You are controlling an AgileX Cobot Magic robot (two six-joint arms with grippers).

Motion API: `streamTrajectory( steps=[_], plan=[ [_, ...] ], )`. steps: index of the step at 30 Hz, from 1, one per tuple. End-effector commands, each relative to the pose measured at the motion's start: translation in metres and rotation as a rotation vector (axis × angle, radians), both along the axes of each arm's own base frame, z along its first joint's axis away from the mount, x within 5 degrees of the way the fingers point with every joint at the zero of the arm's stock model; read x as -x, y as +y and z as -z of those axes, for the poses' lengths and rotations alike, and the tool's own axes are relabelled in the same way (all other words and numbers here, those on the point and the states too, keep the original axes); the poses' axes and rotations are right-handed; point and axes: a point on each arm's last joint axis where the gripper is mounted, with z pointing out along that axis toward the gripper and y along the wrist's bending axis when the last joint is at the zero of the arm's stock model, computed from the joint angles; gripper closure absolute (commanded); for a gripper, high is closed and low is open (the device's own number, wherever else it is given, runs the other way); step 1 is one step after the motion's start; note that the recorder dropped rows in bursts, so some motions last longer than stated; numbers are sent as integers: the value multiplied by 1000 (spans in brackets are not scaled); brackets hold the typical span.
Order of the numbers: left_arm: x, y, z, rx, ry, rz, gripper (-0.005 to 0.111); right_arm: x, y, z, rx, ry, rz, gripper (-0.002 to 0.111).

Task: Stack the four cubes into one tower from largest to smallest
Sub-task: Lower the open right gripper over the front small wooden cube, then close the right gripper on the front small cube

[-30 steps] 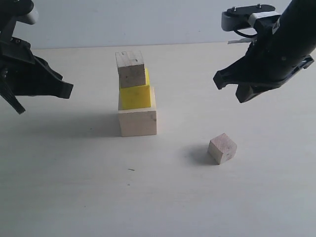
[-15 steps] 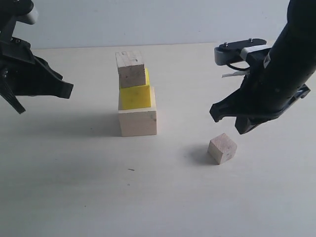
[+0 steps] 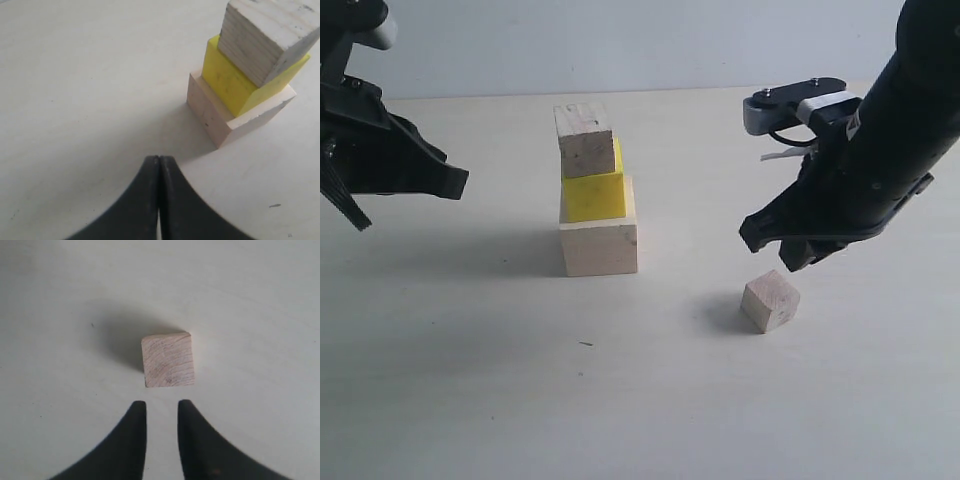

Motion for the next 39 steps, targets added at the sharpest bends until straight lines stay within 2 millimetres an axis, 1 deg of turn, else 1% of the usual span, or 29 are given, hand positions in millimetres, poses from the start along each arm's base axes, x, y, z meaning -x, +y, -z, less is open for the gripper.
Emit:
streamTrajectory(
  steps=[1, 5, 7, 11, 16, 19, 28, 32, 35, 39],
  plan=[
    [0, 1, -3, 20, -7, -12, 107, 0, 1, 0, -5, -12, -40, 64],
    [0, 1, -3, 20, -7, -12, 107, -4, 3, 9, 1, 1, -39, 42],
    [0, 1, -3, 20, -7, -12, 107, -7, 4, 16, 6, 9, -37, 37],
    [0, 1, -3, 20, -7, -12, 107, -14, 7, 35, 20, 36, -34, 36],
    [0, 1, -3, 20, -7, -12, 107, -20, 10, 51, 29, 40, -47, 36],
    [0, 1, -4, 21, -9, -12, 107, -23, 11, 58, 34, 37, -54, 37],
    [0, 1, -4, 21, -9, -12, 107, -37, 15, 70, 81, 76, -102, 39],
    [0, 0, -4, 22, -11, -11, 107, -39, 15, 78, 96, 86, -109, 39],
    [0, 0, -4, 23, -12, -11, 107, -39, 15, 89, 106, 118, -106, 39],
    [0, 0, -4, 23, -12, -11, 107, -40, 16, 91, 106, 119, -106, 39]
  ],
)
